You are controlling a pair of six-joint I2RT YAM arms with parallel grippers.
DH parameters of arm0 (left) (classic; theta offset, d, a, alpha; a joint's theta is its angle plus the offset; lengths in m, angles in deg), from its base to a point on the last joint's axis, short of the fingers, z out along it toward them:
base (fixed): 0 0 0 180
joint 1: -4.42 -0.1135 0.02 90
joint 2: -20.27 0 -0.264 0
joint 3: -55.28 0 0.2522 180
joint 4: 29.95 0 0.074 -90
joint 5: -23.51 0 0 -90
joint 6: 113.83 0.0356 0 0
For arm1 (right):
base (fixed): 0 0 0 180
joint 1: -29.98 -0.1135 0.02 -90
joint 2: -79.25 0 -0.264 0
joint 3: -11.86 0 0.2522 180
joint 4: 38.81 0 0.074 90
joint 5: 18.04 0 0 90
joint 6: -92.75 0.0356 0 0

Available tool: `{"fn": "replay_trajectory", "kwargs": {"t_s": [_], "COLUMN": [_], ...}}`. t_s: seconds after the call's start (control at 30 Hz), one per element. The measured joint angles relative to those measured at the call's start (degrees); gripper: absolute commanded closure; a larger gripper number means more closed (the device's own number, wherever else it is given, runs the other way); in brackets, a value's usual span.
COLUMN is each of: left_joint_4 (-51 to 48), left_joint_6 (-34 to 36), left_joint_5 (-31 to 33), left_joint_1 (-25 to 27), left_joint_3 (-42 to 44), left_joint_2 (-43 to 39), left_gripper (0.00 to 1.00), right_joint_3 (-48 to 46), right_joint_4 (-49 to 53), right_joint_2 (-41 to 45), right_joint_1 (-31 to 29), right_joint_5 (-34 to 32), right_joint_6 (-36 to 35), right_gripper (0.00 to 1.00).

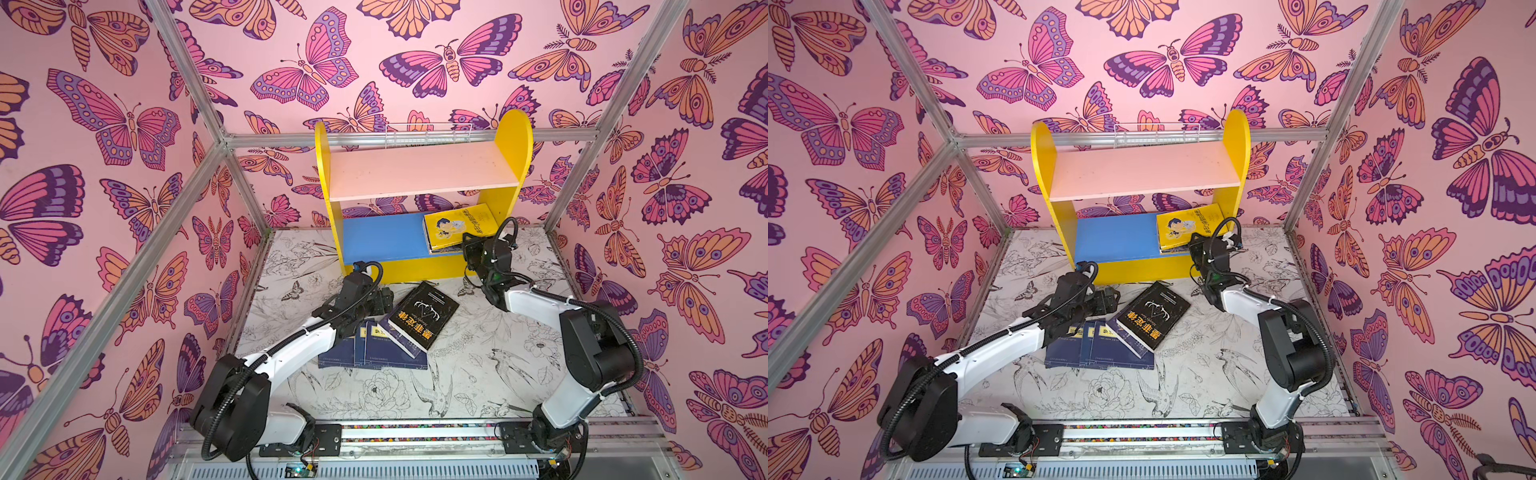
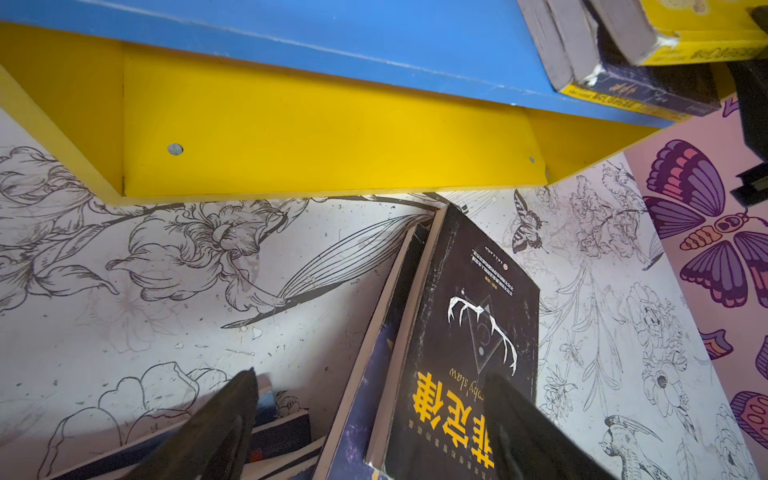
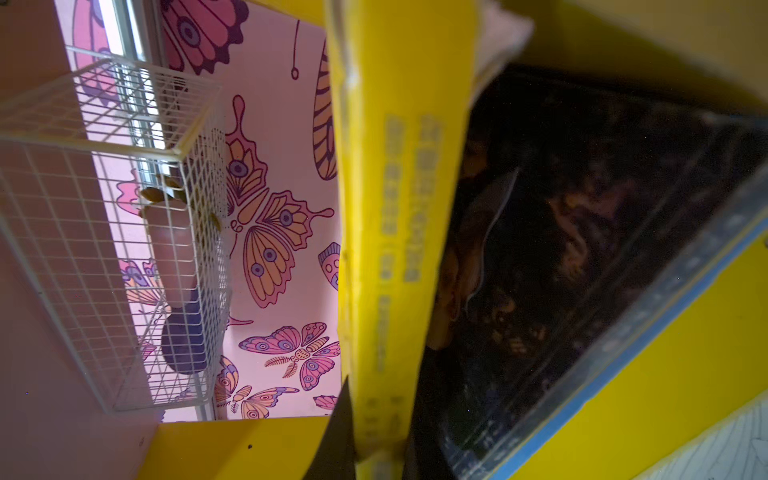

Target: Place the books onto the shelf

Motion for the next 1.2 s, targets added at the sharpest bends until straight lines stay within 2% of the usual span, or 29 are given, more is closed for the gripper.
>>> {"fn": "replay_trajectory", "kwargs": {"t_s": [0.07,0.13,0.2,0.27,0.37,0.5,0.7,0.83,1.03,1.1,1.2], "left_joint_4": [0.0,0.0,0.0,0.0,-0.02,0.0,-0.02,-0.02,-0.02,0.0,-0.02], "left_joint_6": [-0.02,-0.17,-0.24,-0.42,-0.48,-0.74,-0.85,-0.85,-0.85,-0.87,-1.07], "left_joint_5": [-0.07,-0.22,-0.46,-0.85,-1.31,-1.55,-1.73,-1.77,-1.95,-1.95,-1.95], "left_joint_1": [0.0,0.0,0.0,0.0,0.0,0.0,0.0,0.0,0.0,0.0,0.0], "left_joint_3": [0.0,0.0,0.0,0.0,0.0,0.0,0.0,0.0,0.0,0.0,0.0], "left_joint_2": [0.04,0.04,0.07,0.24,0.9,1.42,1.44,1.44,1.66,1.88,2.58], "left_gripper": [0.13,0.13,0.13,0.13,0.14,0.14,0.14,0.13,0.13,0.13,0.14], "right_joint_3": [0.24,0.87,1.64,3.3,7.48,13.33,14.78,14.78,13.6,12.76,11.02], "right_joint_4": [0.87,2.6,5.31,10.08,18.78,29.07,37.62,39.56,42.03,42.66,44.3], "right_joint_2": [0.0,0.04,0.35,0.81,1.36,1.64,1.84,1.86,4.76,6.38,8.98], "right_joint_1": [-0.46,-0.74,-0.98,-1.05,-1.03,-1.03,-1.03,-1.03,-1.03,-1.03,-1.03], "right_joint_5": [-1.07,-1.86,-2.6,-3.04,-2.99,-2.49,0.15,2.1,3.8,4.11,4.31], "right_joint_6": [0.48,1.16,1.75,2.25,2.51,2.67,2.69,2.23,-2.86,-4.59,-6.47], "right_gripper": [0.99,0.73,0.57,0.48,0.45,0.44,0.43,0.43,0.45,0.52,0.84]}}
